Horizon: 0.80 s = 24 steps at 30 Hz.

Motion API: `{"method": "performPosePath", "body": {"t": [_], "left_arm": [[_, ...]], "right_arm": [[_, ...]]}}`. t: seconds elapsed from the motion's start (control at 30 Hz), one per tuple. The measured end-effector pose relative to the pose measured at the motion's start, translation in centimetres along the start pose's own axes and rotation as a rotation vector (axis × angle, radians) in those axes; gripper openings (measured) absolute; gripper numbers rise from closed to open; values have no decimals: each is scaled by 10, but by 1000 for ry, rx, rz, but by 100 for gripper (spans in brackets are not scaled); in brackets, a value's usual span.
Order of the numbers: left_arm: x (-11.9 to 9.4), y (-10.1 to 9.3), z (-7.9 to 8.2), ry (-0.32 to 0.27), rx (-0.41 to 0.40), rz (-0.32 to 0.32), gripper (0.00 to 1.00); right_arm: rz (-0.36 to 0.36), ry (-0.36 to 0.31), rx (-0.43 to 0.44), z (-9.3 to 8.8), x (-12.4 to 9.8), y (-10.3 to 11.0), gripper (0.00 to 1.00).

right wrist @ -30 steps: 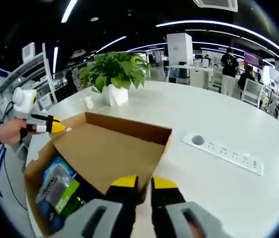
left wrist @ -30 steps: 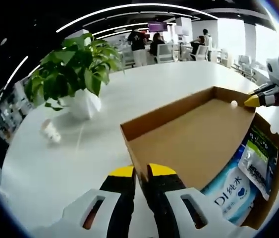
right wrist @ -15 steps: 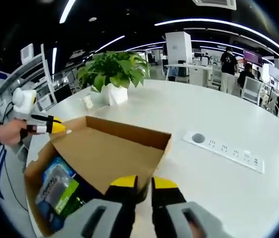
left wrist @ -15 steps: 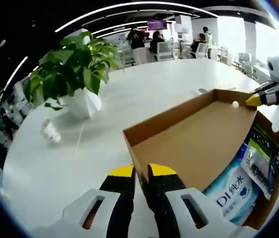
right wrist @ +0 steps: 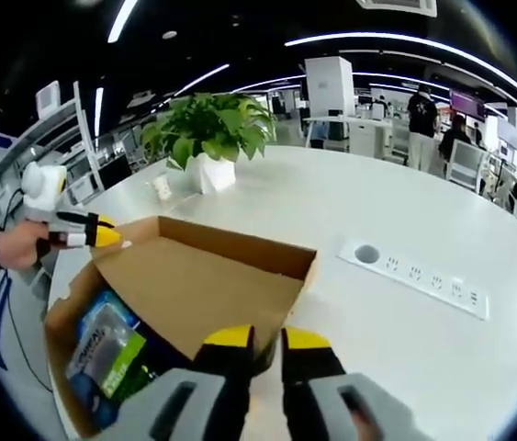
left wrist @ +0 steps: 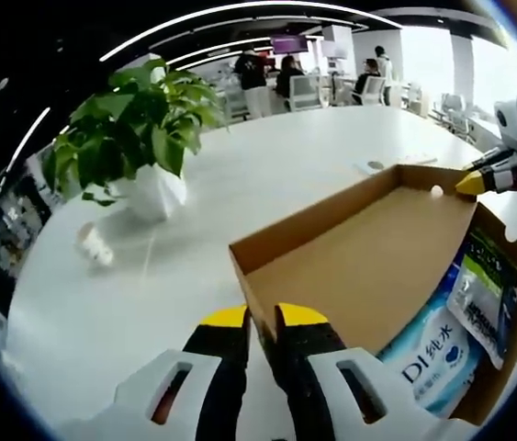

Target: Operate the shoe box by opening the lid, removing the specified soft item, and placing it in the target area until the item is outside and the box remains undamaged.

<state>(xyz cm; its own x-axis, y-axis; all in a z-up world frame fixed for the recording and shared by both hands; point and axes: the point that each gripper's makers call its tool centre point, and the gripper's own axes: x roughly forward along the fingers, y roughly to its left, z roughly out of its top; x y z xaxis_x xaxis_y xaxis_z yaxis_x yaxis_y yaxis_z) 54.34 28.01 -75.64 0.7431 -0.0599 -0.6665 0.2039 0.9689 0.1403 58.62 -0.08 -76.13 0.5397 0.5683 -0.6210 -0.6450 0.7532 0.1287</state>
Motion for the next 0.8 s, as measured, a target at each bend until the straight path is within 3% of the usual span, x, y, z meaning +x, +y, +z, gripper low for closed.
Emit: {"method": "performPosePath", "body": {"t": [0.8], "left_arm": [[-6,-6,-6,16,-4,-19,11]], "right_arm": [[8,19,0,-6,-6,2,7]]}}
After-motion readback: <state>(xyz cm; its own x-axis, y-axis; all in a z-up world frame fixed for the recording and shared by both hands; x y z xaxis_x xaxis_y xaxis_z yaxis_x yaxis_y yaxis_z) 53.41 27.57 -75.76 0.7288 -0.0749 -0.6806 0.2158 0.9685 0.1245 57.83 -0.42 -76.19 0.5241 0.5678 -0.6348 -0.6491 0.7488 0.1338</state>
